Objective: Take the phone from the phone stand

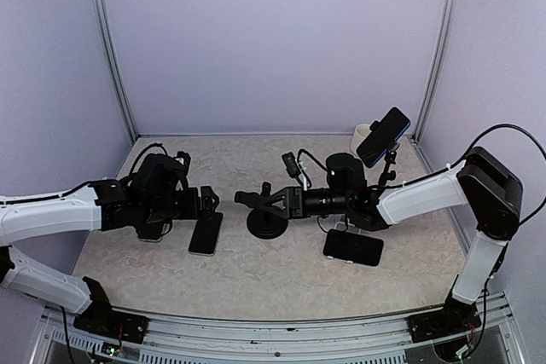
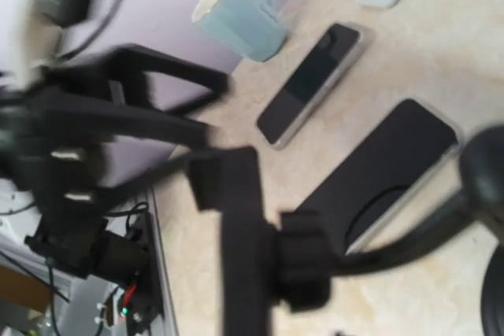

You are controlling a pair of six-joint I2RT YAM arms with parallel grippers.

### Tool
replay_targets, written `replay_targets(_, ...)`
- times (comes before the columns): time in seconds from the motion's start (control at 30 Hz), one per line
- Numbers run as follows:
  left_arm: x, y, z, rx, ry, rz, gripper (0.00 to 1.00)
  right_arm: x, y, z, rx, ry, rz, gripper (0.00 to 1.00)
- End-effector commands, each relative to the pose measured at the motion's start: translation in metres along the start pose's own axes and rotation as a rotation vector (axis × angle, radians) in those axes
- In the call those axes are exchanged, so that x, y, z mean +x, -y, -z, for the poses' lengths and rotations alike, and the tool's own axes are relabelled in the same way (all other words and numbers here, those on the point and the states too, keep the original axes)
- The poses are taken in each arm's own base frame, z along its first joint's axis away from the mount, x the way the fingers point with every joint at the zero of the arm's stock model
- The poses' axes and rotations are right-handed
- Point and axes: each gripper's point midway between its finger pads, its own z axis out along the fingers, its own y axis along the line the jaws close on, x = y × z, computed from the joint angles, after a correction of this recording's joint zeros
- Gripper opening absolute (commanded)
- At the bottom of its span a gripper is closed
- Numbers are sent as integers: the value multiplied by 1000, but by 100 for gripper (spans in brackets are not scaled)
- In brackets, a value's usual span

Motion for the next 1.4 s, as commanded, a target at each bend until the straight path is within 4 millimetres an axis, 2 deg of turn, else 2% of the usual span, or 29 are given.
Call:
replay_targets(0.0,-26,17,24,116,114,-110,99,2,13,4,52,-14,-25,50)
replay_targets(0.2,-34,40,51,213,201,-295,99,-4,3,6,35,-3,-6,65)
replay_targets(0.33,-26,67,68,271,256,-490,99,-10,-6,10,21,9,19,79)
replay_targets(0.5,-7,94,74,242,250,-777,99,-15,-16,16,9,20,47,88)
replay_targets(0.63,-1,107,69,164,240,-984,99,-21,-27,24,-5,40,80,96)
replay_targets(0.8,0,122,58,103,261,-1181,99,-26,-30,38,20,68,100,98)
replay_targets(0.93,2,129,46,86,253,-1321,97,-33,-30,59,35,112,102,98)
replay_targets(1.2,-11,136,30,71,263,-1407,94,-40,-38,106,13,197,134,100)
replay_targets(1.37,-19,138,19,80,239,-1451,90,-42,-48,127,-7,227,166,99)
